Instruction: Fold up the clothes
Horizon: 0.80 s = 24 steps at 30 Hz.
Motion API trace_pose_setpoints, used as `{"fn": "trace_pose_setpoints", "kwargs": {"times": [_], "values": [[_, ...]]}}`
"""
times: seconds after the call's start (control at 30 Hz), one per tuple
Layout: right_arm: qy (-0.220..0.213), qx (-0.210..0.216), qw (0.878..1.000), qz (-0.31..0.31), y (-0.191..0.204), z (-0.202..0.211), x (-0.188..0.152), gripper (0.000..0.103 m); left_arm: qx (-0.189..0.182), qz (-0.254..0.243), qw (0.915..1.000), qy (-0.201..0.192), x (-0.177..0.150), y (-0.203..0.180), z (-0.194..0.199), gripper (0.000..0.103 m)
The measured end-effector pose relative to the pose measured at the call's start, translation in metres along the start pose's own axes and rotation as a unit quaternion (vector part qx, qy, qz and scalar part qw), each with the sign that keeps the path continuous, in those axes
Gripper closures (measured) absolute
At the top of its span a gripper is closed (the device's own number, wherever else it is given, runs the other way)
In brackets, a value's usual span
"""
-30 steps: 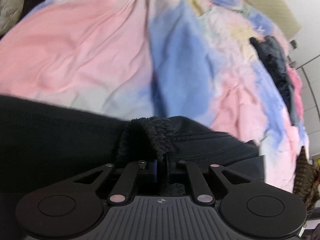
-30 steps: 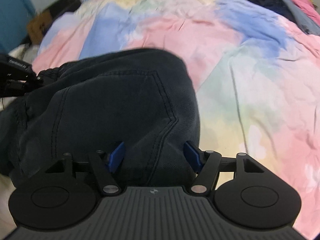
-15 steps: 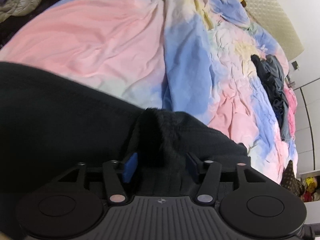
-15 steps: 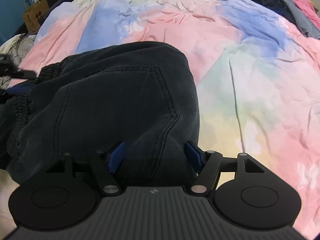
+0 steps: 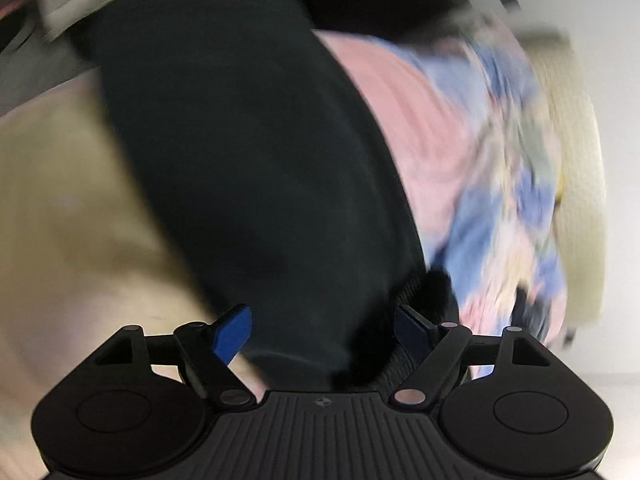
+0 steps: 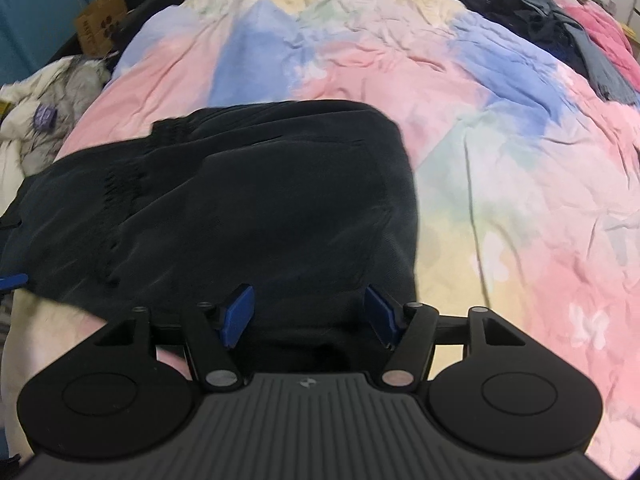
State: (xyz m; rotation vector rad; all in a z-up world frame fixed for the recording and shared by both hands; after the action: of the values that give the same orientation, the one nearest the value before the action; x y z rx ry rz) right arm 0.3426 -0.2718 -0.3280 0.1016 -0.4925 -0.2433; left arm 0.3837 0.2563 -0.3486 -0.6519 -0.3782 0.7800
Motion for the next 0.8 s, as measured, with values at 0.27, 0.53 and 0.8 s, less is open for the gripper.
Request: {"fn": "trace_pose_setpoints", "kwargs": {"times": [0.27,0.53,0.8], "values": [[0.028,-0.003,1.000,-0.007,0.042,0.019,-0.007,0.038,-0.033,0.099,0.9914,-0.080,0.029,0.092,0.010,0.028],[0.063,-0.046,0.997,0.010,0.060,0.023,-0.010,0.036,-0.090,0.133,0.9793,-0.123,0.059,0.127,0.000,0.037],[0.074,-0.071,0.994,0.028,0.064,0.029,-0.015,0.035,-0.077,0.120,0.9797,-0.141,0.085,0.115,-0.010,0.057]]}}
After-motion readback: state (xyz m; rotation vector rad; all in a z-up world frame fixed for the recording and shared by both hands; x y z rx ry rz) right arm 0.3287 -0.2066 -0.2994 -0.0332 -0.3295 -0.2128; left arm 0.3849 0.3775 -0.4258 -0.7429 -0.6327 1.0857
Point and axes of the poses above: each gripper's, at about its wrist camera, not at the fingertips, and z roughly against the way its jaws point, y to its left, x to its top, the point moved 1 cm from there along -z, roughly the way its jaws point, and after that the axes turned 2 degrees about -y, right-handed, at the moved point
